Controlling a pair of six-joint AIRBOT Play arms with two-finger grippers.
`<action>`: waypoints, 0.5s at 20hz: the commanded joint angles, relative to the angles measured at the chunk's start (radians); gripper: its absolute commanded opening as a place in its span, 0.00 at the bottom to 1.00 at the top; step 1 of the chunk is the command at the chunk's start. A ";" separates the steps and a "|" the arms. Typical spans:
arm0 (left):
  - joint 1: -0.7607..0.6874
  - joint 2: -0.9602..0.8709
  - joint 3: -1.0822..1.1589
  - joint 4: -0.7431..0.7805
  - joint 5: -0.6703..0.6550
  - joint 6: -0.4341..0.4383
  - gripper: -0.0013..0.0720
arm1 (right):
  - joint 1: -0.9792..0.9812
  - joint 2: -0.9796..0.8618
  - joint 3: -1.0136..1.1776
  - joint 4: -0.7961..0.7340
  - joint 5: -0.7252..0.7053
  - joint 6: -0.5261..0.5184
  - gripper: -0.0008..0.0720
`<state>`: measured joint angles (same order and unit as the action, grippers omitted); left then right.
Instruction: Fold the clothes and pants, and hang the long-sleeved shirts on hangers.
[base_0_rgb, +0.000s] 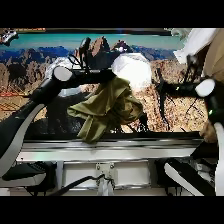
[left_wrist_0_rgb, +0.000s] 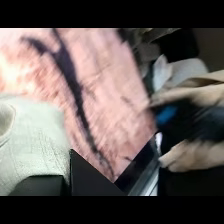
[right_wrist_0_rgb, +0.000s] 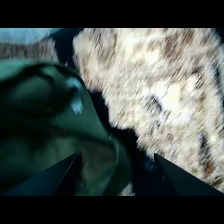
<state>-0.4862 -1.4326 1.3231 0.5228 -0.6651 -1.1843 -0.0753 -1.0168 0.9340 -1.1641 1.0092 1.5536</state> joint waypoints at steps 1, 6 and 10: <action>0.005 0.051 0.006 -0.008 0.009 0.025 0.03 | 0.002 0.085 -0.263 0.192 -0.121 -0.003 0.76; -0.005 0.049 0.006 -0.008 -0.010 0.025 0.03 | 0.002 -0.006 -0.355 0.278 -0.304 -0.005 0.84; -0.006 0.050 0.006 -0.008 -0.068 0.025 0.03 | 0.002 -0.182 -0.224 0.303 -0.328 -0.071 0.84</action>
<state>-0.4911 -1.3853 1.3285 0.5159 -0.6914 -1.1595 -0.0750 -1.0931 0.6525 -0.8989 0.7181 1.5311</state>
